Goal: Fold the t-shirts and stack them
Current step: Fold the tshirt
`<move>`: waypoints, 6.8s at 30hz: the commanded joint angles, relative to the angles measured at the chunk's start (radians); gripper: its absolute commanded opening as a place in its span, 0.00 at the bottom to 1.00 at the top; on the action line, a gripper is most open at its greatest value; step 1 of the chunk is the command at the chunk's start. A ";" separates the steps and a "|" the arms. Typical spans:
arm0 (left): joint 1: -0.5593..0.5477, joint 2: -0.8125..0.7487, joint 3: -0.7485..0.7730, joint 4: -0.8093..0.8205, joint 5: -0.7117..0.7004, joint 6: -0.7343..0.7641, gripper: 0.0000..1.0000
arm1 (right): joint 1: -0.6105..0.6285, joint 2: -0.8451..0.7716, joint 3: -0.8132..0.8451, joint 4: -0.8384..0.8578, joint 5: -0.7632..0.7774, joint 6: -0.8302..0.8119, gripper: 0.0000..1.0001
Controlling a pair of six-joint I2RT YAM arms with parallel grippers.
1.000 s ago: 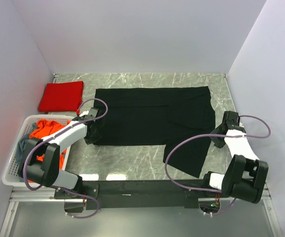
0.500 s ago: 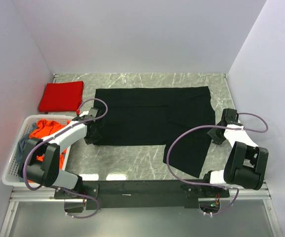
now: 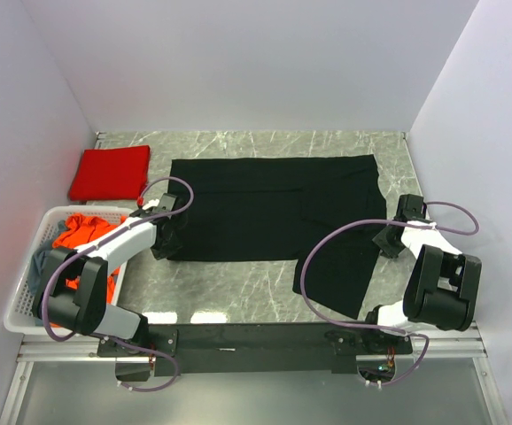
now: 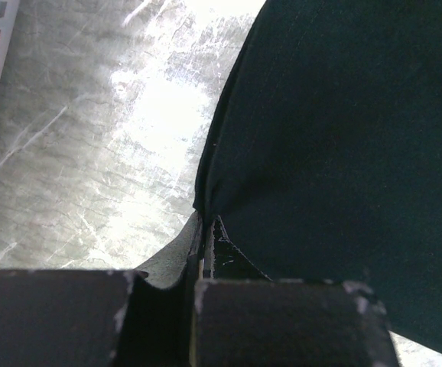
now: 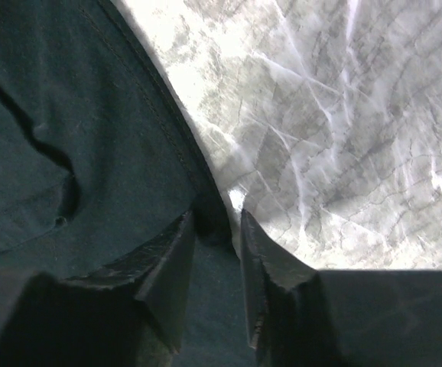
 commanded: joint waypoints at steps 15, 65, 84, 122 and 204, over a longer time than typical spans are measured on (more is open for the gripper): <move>0.032 -0.104 -0.007 -0.074 0.015 -0.012 0.01 | -0.039 -0.252 -0.028 -0.140 0.109 0.125 0.00; 0.208 0.507 0.628 -0.052 -0.043 0.122 0.01 | -0.020 0.343 0.570 -0.116 -0.011 0.030 0.00; 0.210 0.541 0.664 -0.034 -0.028 0.106 0.11 | -0.020 0.384 0.583 -0.090 -0.006 0.027 0.29; 0.208 0.086 0.320 0.069 0.006 0.146 0.99 | 0.380 -0.039 0.067 -0.142 0.113 -0.008 0.52; 0.170 0.290 0.349 0.090 0.132 0.054 0.76 | -0.006 0.318 0.307 0.097 -0.073 -0.013 0.42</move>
